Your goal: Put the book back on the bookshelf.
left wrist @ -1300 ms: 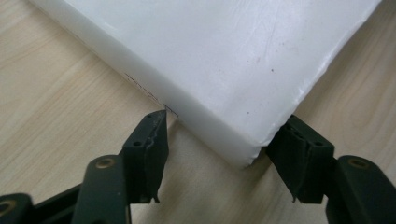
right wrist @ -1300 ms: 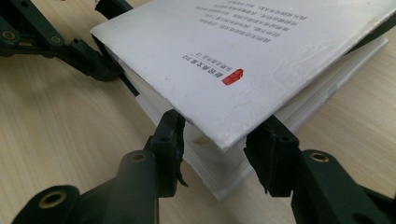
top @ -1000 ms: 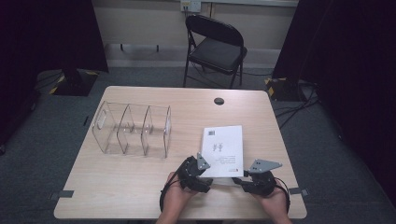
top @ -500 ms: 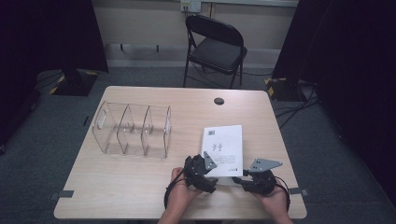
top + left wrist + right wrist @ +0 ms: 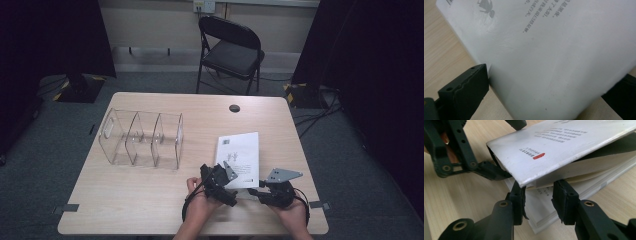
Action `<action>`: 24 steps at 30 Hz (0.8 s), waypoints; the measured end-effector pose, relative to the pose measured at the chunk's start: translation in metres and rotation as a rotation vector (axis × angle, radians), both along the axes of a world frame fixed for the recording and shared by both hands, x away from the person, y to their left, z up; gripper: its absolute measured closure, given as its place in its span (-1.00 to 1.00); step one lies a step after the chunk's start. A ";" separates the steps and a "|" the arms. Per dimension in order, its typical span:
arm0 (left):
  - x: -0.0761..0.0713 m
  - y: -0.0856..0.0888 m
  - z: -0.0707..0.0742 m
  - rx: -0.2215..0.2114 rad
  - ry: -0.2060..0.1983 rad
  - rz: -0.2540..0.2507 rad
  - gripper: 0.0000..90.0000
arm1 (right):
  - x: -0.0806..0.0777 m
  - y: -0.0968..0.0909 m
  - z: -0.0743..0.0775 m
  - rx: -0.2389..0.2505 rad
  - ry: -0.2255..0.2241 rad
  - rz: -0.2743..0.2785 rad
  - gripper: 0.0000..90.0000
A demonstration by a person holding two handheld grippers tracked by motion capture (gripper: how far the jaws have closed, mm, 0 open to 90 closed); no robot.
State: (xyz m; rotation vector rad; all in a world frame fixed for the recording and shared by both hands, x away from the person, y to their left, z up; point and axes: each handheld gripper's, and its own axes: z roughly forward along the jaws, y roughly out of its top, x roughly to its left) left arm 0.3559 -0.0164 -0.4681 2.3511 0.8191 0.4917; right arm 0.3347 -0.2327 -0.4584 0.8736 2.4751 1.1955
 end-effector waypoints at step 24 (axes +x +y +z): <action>-0.003 -0.020 0.009 0.048 -0.120 -0.074 -0.71 | 0.002 0.005 -0.004 0.012 0.031 0.037 0.18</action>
